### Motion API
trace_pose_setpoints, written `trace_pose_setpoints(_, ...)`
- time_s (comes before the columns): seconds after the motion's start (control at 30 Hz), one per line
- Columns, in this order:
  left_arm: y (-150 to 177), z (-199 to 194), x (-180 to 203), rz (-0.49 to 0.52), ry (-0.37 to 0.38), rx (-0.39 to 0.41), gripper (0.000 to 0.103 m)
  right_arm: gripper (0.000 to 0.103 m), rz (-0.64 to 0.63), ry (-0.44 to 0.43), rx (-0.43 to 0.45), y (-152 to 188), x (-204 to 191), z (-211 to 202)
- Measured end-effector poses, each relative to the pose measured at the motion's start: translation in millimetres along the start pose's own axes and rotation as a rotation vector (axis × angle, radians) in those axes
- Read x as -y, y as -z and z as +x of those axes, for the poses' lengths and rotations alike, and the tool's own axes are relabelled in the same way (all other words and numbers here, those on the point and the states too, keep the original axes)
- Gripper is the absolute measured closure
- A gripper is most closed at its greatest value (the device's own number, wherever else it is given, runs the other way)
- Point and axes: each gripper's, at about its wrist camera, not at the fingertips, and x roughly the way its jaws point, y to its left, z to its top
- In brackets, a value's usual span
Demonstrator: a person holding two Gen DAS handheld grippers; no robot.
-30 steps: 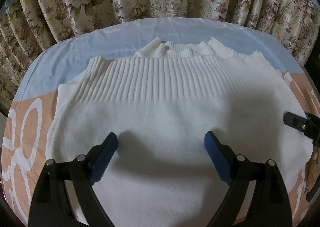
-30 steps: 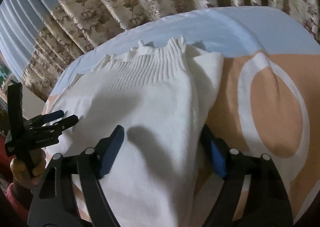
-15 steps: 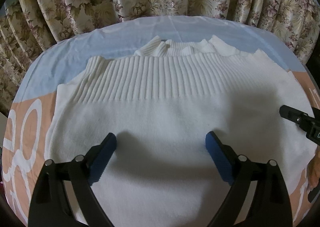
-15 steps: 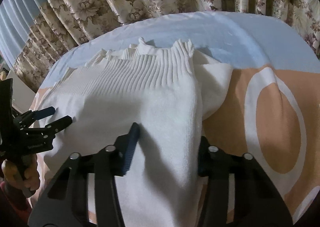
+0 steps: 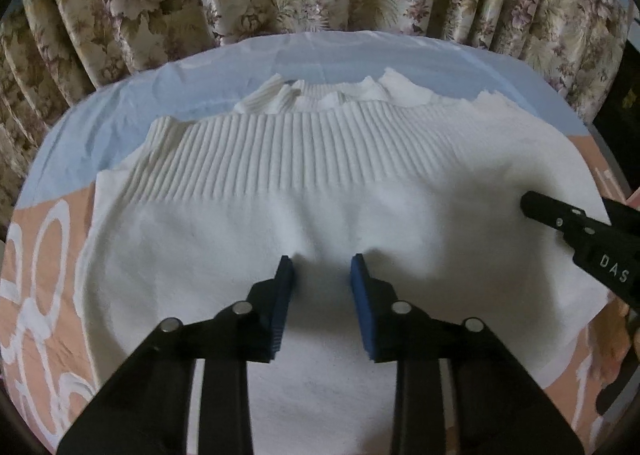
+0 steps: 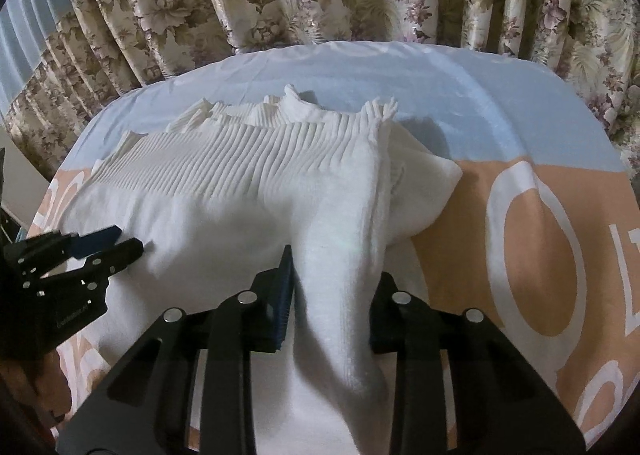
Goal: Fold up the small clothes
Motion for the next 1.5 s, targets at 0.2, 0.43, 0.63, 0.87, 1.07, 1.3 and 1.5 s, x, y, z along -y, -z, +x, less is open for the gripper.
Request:
trace_pose_setpoints(0.2,5.8,3.9,10.8,0.044,-0.049,0.040,0.072,0.076,0.018,0.049,0.018,-5.6,-15.1,0.0)
trace_pose_setpoints(0.43,5.8,4.0,2.4,0.024,-0.006,0.046,0.072,0.077,-0.024,0.053,0.082,-19.1,-57.1,-16.8)
trace_pose_setpoints(0.63,5.5,-17.6,-25.6,-0.020,0.034,0.046,0.073,0.077,-0.073,0.073,0.080,-28.9,-91.1,-16.6)
trace_pose_setpoints(0.87,16.8,-61.5,-130.0,-0.065,-0.068,0.042,0.073,0.077,-0.114,0.091,0.093,-41.4,-131.6,-22.5)
trace_pose_setpoints(1.07,38.0,-67.0,-208.2,-0.132,-0.162,0.019,0.073,0.077,-0.196,0.120,0.076,-40.9,-199.2,-6.4)
trace_pose_setpoints(1.3,66.2,-70.9,-253.8,-0.178,-0.187,0.006,0.073,0.077,-0.361,0.199,-0.003,-17.7,-293.5,41.9)
trace_pose_setpoints(1.5,83.4,-74.5,-265.0,-0.221,-0.174,-0.008,0.073,0.062,-0.399,0.165,-0.043,-3.8,-307.9,56.4)
